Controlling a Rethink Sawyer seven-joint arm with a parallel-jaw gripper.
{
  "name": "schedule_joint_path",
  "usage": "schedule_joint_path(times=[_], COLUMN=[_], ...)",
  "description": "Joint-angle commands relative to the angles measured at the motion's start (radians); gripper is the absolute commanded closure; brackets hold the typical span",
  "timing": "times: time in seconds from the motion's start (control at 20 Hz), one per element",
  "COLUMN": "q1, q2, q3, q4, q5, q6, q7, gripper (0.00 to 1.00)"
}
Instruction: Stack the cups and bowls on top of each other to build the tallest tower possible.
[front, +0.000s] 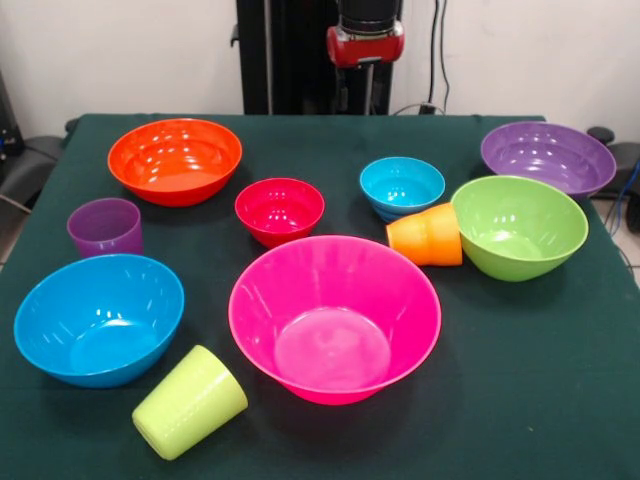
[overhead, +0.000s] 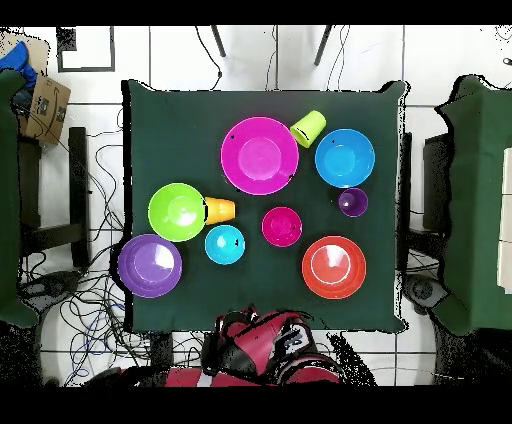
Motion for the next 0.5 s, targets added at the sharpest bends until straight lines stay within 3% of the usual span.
schedule_joint_path(times=[0.05, 0.5], q1=[0.031, 0.035], q2=[-0.029, -0.040], q3=[0.044, 0.049], q4=[-0.035, -0.024], q5=[0.034, 0.041], q6=[0.057, 0.067], q7=[0.089, 0.094], gripper=[0.00, 0.00])
